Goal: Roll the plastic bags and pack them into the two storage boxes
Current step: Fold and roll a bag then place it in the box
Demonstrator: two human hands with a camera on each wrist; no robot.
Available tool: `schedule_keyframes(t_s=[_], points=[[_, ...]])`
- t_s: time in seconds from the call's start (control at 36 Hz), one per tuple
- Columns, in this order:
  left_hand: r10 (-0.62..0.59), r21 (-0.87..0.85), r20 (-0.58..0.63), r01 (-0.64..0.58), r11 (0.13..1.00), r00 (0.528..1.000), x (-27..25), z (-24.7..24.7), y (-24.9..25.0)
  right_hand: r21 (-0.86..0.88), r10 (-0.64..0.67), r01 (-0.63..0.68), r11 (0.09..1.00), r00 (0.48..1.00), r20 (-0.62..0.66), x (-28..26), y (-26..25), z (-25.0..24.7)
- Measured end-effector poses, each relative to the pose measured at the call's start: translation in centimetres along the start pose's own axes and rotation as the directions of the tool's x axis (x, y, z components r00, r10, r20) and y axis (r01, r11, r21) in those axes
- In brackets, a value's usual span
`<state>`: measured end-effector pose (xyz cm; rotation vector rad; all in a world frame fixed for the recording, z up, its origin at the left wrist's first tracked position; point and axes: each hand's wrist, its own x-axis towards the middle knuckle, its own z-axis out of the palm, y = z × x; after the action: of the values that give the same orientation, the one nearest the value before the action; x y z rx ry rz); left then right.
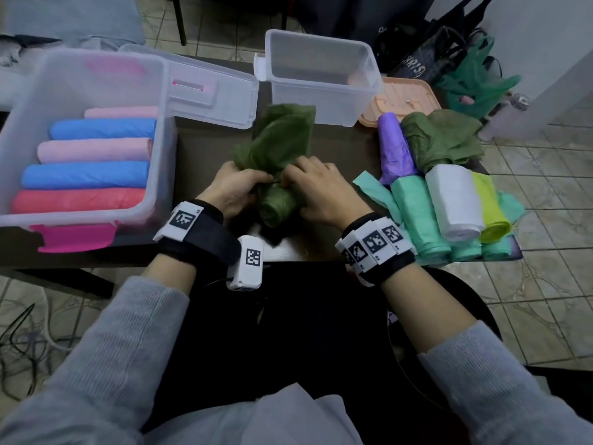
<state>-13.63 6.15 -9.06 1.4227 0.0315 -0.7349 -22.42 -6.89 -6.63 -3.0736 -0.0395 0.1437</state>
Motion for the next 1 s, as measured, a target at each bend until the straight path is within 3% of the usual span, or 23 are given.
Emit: schedule_keyframes(t_s=[0.11,0.25,0.36,0.44,0.5,0.56,0.58,0.61,0.67,0.72,0.83,0.92,1.0], points=[[0.046,0.136,-0.067,-0.037,0.99,0.997,0.5,-0.3,-0.2,-0.088,-0.005,0.007,0.996,1.0,0.022,0.2,-0.5,1.1],[0.169,0.122,-0.194,-0.147,0.982,0.966,1.7,-0.2,1.5,-0.154,-0.011,0.028,0.988,0.994,0.113,0.7,-0.7,1.1],[0.259,0.125,-0.258,-0.233,0.964,0.931,2.8,-0.2,3.4,0.016,0.006,-0.009,1.0,0.98,0.199,0.8,-0.8,1.2],[0.378,0.211,-0.321,-0.323,0.922,0.868,3.4,-0.2,4.5,0.092,0.02,-0.044,0.995,0.968,0.249,0.7,-0.9,1.1],[0.552,0.518,-0.3,-0.354,0.779,0.778,3.3,0.1,4.7,0.12,0.035,-0.069,0.99,0.964,0.265,0.8,-1.0,1.2],[0.732,0.802,-0.161,-0.344,0.488,0.662,2.6,0.5,4.5,0.146,0.048,-0.092,0.985,0.959,0.28,0.9,-1.0,1.2],[0.75,0.857,-0.063,-0.35,0.379,0.658,2.3,0.7,4.3,0.154,0.053,-0.101,0.983,0.956,0.289,1.0,-1.0,1.2],[0.704,0.864,0.03,-0.373,0.339,0.71,2.3,0.9,4.0,0.16,0.056,-0.107,0.981,0.953,0.297,1.1,-1.0,1.2],[0.471,0.846,0.206,-0.398,0.355,0.858,2.5,1.3,3.2,0.176,0.063,-0.122,0.977,0.949,0.31,1.2,-1.0,1.2],[0.218,0.857,0.337,-0.394,0.33,0.916,3.0,1.6,2.3,0.175,0.068,-0.127,0.976,0.949,0.308,1.2,-1.1,1.1],[-0.103,0.917,0.392,-0.38,0.119,0.914,4.6,1.5,0.6,0.187,0.058,-0.118,0.975,0.953,0.298,1.0,-1.2,1.4],[-0.133,0.917,0.399,-0.395,0.058,0.907,5.1,1.3,0.2,0.206,0.052,-0.117,0.971,0.954,0.297,0.6,-0.9,1.7],[-0.108,0.906,0.421,-0.414,0.084,0.901,5.0,1.0,0.2,0.199,0.042,-0.112,0.974,0.946,0.323,0.4,-1.2,1.9]])
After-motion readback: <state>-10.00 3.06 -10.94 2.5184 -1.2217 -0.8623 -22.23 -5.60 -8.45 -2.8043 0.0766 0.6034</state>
